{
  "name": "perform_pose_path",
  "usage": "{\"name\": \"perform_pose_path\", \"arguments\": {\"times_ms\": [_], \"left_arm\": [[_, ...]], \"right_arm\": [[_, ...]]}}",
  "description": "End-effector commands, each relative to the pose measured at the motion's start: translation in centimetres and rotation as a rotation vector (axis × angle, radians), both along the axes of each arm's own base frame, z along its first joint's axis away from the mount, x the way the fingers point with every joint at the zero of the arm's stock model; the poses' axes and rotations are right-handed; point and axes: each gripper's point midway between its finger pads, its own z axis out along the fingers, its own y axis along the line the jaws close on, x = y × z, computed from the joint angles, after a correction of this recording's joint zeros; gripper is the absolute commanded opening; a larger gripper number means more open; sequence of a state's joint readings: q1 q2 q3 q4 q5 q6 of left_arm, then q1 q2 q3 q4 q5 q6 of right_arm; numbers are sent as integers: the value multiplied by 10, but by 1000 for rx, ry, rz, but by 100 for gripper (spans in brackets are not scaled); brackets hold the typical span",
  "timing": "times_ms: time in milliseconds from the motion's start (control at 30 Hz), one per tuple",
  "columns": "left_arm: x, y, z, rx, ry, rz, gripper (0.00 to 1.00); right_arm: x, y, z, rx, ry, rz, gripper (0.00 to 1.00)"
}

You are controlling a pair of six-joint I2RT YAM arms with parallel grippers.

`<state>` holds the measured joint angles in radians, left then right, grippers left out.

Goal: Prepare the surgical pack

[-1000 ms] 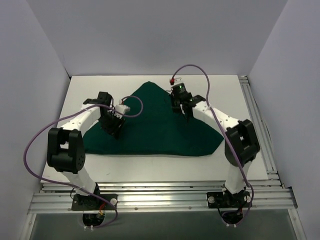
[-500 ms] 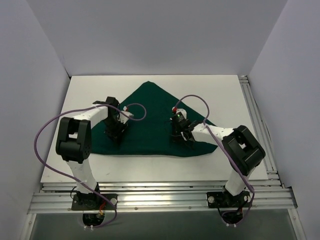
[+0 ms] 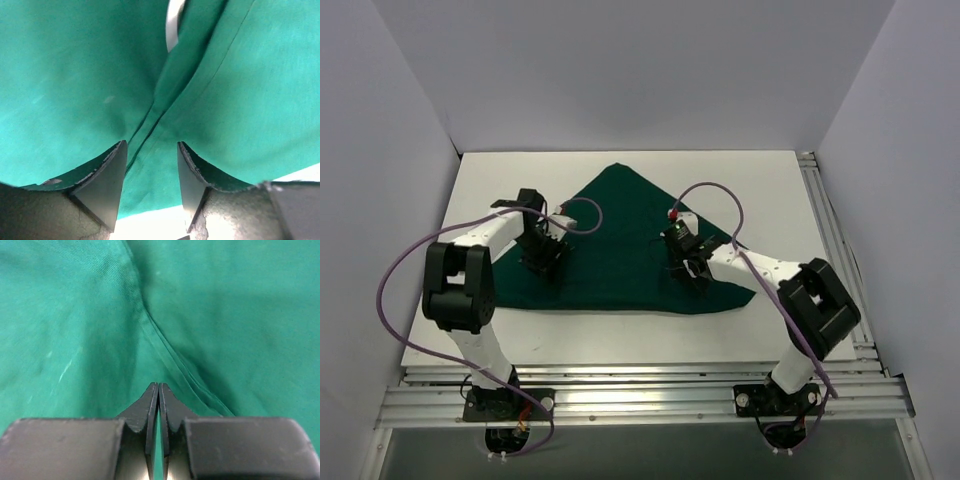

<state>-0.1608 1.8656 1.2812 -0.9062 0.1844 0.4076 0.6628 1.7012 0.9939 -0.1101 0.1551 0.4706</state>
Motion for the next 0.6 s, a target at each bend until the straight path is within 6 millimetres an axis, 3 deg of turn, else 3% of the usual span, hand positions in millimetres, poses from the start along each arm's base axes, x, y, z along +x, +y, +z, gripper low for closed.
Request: {"name": "perform_pose_path", "arguments": {"times_ms": [0, 100, 133, 267, 433, 567], "left_arm": [[11, 14, 52, -32, -152, 40, 54], [-8, 32, 53, 6, -129, 61, 55], [-14, 36, 50, 11, -112, 67, 55], [-36, 61, 25, 63, -36, 111, 54], [-31, 78, -6, 158, -28, 125, 54], [-31, 90, -28, 230, -2, 133, 53]], "right_arm": [[-4, -15, 47, -24, -65, -36, 0], [-20, -18, 45, 0, -39, -39, 0], [-26, -8, 43, 62, -15, -21, 0], [-48, -10, 25, 132, 37, -44, 0], [-63, -30, -22, 138, 111, -104, 0], [-70, -35, -40, 106, 148, -105, 0]]}}
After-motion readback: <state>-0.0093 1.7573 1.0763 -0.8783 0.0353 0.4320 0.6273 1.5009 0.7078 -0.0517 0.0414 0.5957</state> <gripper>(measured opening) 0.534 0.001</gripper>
